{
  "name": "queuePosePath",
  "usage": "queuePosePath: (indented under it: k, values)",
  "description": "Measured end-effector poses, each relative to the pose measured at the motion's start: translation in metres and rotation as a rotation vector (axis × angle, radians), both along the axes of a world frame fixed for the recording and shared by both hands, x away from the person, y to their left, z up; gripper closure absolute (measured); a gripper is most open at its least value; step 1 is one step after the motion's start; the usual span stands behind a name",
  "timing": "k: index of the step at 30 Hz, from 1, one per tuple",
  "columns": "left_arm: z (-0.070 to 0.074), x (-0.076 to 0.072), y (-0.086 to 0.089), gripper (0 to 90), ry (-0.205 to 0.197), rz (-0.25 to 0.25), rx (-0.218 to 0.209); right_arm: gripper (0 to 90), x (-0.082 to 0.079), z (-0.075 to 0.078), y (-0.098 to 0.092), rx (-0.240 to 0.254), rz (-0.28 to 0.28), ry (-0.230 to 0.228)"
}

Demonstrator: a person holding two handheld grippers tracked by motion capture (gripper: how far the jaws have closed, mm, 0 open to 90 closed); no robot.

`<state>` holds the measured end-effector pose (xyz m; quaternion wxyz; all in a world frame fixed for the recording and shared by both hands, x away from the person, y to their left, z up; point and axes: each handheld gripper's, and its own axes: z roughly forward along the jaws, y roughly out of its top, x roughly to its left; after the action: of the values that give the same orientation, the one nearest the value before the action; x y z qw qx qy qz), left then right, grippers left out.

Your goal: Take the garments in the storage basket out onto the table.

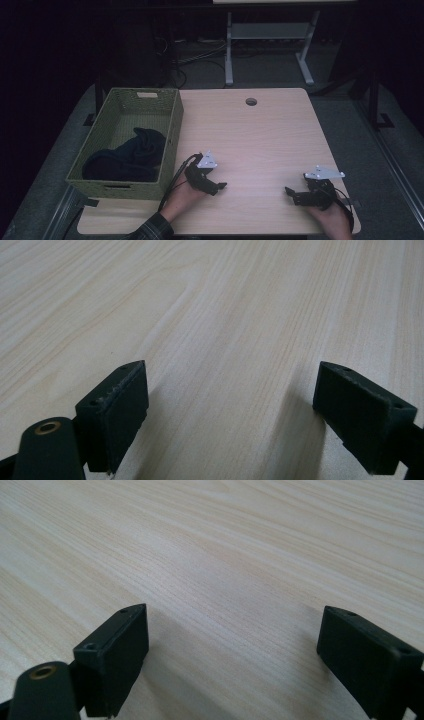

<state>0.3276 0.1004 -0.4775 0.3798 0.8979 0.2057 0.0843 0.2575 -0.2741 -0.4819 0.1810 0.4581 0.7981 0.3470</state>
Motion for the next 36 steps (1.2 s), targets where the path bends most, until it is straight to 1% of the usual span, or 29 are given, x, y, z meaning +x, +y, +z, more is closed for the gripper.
queuePosePath:
  k: [12,15,17,21,25,27,29,33,35,36]
  values:
    - [0.000,0.000,0.000,14.1,-0.002,0.012,0.000,12.8,0.000,0.000,0.000,0.000,0.000,0.000]
    - [0.001,0.000,0.000,14.0,0.009,0.014,0.000,12.8,0.000,0.000,0.000,0.000,0.000,0.000]
    - [0.003,-0.001,0.001,14.0,0.021,0.022,0.011,12.7,0.000,0.000,0.000,0.000,0.000,0.000]
    - [0.007,0.000,0.005,14.0,0.020,0.038,0.011,12.7,0.000,0.000,0.000,0.001,0.000,0.000]
    - [0.012,0.001,0.006,14.0,0.020,0.043,0.028,12.7,0.000,0.000,0.000,0.001,0.000,0.000]
    - [0.014,0.001,0.008,14.0,0.018,0.046,0.028,12.7,0.000,0.000,0.000,0.001,-0.001,0.000]
    - [0.016,0.002,0.009,14.0,0.024,0.046,0.028,12.7,0.000,0.000,0.000,-0.001,0.001,0.000]
    - [0.019,0.001,0.009,14.0,0.033,0.046,0.014,12.7,0.000,0.000,0.000,-0.001,0.001,0.000]
    - [0.021,0.001,0.009,14.0,0.035,0.042,0.023,12.6,0.000,0.000,0.000,0.000,0.002,0.000]
    - [0.021,0.001,0.008,14.1,0.034,0.042,0.020,12.5,0.000,0.000,0.000,0.000,0.002,0.001]
